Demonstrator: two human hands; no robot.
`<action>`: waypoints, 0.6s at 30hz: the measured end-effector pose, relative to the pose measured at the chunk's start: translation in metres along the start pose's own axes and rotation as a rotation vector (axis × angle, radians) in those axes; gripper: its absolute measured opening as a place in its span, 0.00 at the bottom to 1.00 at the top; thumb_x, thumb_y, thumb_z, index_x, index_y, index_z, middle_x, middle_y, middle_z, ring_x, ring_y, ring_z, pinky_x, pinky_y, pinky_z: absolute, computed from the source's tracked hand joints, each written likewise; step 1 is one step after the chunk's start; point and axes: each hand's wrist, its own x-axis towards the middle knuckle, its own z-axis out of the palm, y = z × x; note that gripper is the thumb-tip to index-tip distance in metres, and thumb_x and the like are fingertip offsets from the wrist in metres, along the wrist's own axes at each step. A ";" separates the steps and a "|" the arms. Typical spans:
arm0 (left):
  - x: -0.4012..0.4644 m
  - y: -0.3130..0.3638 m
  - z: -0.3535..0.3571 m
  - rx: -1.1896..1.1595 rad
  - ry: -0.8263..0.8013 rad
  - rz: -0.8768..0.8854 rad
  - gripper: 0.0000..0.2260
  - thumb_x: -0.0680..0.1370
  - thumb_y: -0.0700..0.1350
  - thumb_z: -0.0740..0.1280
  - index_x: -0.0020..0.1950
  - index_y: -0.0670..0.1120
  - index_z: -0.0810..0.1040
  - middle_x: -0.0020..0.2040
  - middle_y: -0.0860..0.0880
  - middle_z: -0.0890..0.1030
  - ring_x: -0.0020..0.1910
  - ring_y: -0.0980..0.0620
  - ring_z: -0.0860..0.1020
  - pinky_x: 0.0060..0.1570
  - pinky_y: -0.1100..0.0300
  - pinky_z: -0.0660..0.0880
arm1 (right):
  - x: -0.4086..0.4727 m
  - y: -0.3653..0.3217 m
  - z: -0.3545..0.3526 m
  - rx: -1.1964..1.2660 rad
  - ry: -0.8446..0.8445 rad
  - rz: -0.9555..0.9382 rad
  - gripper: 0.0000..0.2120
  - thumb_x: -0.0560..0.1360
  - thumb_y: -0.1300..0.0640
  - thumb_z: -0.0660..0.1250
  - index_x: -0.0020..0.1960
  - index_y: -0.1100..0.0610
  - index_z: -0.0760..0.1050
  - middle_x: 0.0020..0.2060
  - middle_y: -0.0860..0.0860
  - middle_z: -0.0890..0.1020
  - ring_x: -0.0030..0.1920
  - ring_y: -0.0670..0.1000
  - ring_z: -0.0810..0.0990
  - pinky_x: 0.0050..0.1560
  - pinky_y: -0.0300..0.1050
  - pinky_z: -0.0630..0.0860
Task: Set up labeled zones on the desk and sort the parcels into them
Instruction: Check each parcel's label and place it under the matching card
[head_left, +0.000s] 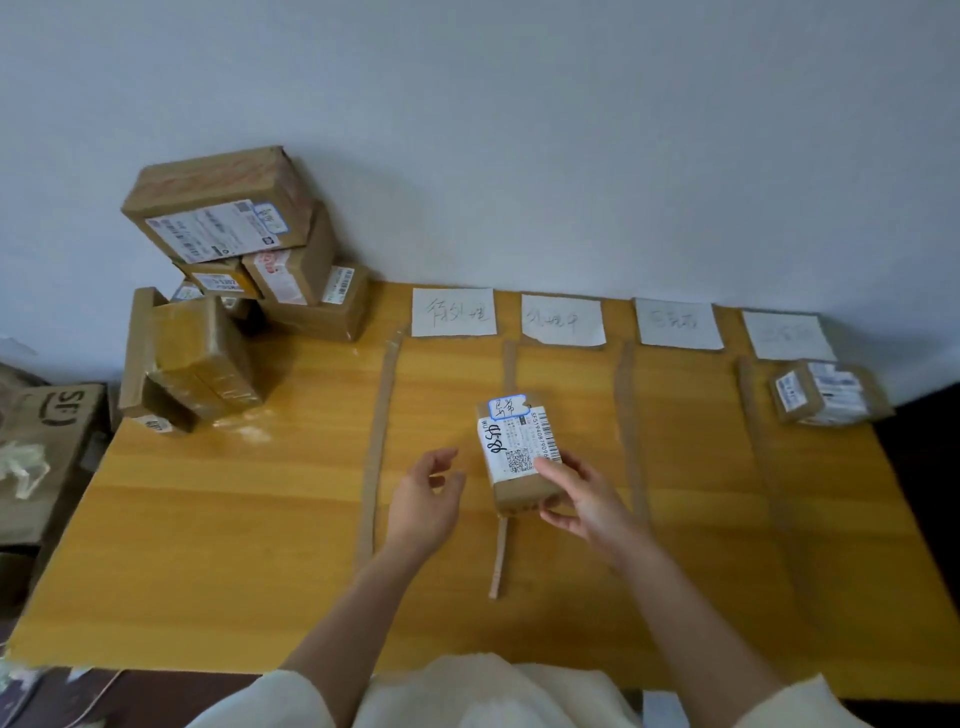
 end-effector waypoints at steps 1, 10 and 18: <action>-0.003 0.006 0.014 0.031 -0.014 0.006 0.13 0.78 0.47 0.66 0.62 0.51 0.76 0.56 0.56 0.80 0.54 0.53 0.78 0.51 0.57 0.76 | -0.003 0.000 -0.016 0.016 0.014 -0.003 0.23 0.69 0.48 0.76 0.62 0.50 0.75 0.53 0.51 0.84 0.44 0.49 0.80 0.46 0.46 0.80; -0.025 0.060 0.146 0.250 -0.171 0.088 0.15 0.78 0.49 0.65 0.64 0.52 0.75 0.61 0.51 0.78 0.56 0.52 0.76 0.50 0.60 0.73 | -0.022 -0.002 -0.173 0.165 0.197 -0.037 0.20 0.71 0.49 0.73 0.61 0.51 0.76 0.54 0.52 0.81 0.53 0.52 0.80 0.56 0.51 0.79; -0.037 0.085 0.218 0.468 -0.296 0.110 0.18 0.79 0.53 0.62 0.69 0.54 0.70 0.69 0.51 0.73 0.63 0.50 0.75 0.50 0.56 0.76 | -0.018 0.003 -0.281 0.328 0.495 -0.039 0.24 0.70 0.43 0.73 0.63 0.50 0.76 0.57 0.54 0.81 0.58 0.56 0.79 0.57 0.53 0.77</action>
